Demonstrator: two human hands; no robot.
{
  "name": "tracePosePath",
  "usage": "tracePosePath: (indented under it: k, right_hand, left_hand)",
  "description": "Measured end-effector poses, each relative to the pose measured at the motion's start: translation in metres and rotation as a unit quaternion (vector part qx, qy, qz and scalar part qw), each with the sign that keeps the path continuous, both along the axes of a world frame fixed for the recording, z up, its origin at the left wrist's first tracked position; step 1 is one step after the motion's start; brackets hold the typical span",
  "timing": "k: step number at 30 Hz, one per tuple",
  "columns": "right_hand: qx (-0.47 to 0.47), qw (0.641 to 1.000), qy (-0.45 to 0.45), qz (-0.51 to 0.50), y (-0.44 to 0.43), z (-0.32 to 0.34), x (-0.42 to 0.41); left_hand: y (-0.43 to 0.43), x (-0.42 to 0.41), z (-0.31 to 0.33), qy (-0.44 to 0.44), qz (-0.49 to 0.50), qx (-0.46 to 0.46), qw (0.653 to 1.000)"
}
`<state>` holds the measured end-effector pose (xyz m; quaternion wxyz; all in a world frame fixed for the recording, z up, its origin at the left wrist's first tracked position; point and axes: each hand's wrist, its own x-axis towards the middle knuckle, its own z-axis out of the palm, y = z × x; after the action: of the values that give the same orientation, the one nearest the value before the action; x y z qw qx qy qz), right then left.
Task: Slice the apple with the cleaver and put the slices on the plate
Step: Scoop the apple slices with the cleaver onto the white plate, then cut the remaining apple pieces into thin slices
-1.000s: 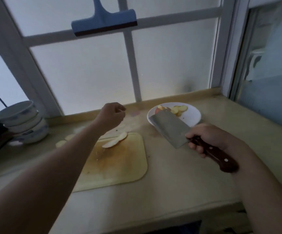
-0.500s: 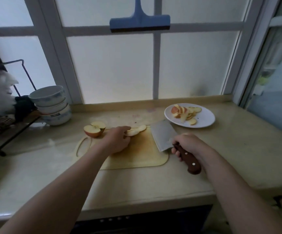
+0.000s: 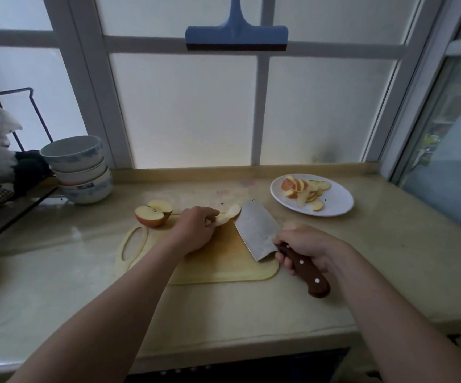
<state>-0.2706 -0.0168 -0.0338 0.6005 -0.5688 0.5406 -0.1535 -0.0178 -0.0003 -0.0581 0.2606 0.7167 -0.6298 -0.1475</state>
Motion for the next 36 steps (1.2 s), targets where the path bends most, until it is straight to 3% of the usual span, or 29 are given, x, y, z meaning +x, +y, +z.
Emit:
tracePosePath:
  k: [14,25,36]
  right_hand:
    - [0.006,0.999,-0.008,0.052,0.010,0.003,-0.010]
    - [-0.026,0.998,-0.063,0.014,0.015,0.022,-0.060]
    - [-0.054,0.993,-0.090,-0.044,-0.018,0.016,-0.133]
  left_hand:
    - [0.003,-0.010,0.005,-0.008,-0.011,-0.031,0.999]
    - [-0.028,-0.077,0.048,-0.189,-0.071,-0.069,0.977]
    - [-0.106,-0.182,0.056,-0.225,-0.117,-0.069,0.965]
